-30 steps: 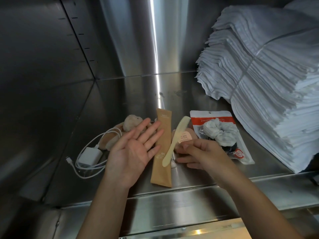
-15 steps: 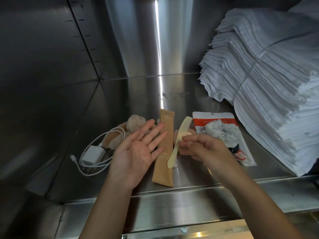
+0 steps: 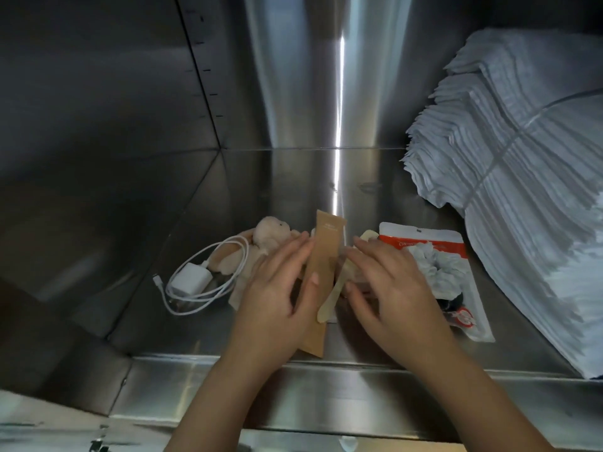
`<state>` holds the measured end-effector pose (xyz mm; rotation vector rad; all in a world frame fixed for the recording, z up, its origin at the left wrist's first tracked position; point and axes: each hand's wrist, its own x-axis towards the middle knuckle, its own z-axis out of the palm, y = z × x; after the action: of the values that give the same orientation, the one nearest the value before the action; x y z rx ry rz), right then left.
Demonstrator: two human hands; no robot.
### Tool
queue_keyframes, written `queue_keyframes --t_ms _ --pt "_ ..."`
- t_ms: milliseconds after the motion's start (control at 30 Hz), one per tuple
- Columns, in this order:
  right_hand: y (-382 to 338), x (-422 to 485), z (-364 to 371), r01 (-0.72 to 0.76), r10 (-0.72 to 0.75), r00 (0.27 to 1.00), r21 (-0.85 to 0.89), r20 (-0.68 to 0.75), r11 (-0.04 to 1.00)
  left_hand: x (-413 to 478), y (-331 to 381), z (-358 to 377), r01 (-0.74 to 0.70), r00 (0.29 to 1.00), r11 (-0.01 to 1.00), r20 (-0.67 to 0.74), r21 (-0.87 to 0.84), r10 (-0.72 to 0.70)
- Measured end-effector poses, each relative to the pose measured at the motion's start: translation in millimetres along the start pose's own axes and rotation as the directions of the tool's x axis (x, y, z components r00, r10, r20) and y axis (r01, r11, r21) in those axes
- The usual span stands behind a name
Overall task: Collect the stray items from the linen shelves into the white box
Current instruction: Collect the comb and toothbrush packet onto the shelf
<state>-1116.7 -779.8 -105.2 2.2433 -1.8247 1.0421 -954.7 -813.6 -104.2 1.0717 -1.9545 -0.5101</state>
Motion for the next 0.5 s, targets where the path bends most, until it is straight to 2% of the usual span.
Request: queue_keyframes --t_ms 133,200,333,500 --pt "4 -2 -1 0.019 -0.013 0.996 -0.069 0.085 0.997 -12 3 6 -0.042 0.999 0.934 0.013 0.355 0.040" --pt "6 -3 -1 0.038 -0.028 0.990 -0.069 0.139 0.997 -18 6 9 -0.023 1.000 0.888 0.007 0.460 0.023" --pt "7 -4 -2 0.069 -0.061 0.975 -0.029 0.212 0.997 -32 11 9 -0.005 1.000 0.829 -0.011 0.559 0.013" --pt "-5 -2 1 0.121 -0.123 0.971 0.023 0.206 0.992 -49 13 -2 0.042 0.999 0.815 -0.051 0.577 -0.015"
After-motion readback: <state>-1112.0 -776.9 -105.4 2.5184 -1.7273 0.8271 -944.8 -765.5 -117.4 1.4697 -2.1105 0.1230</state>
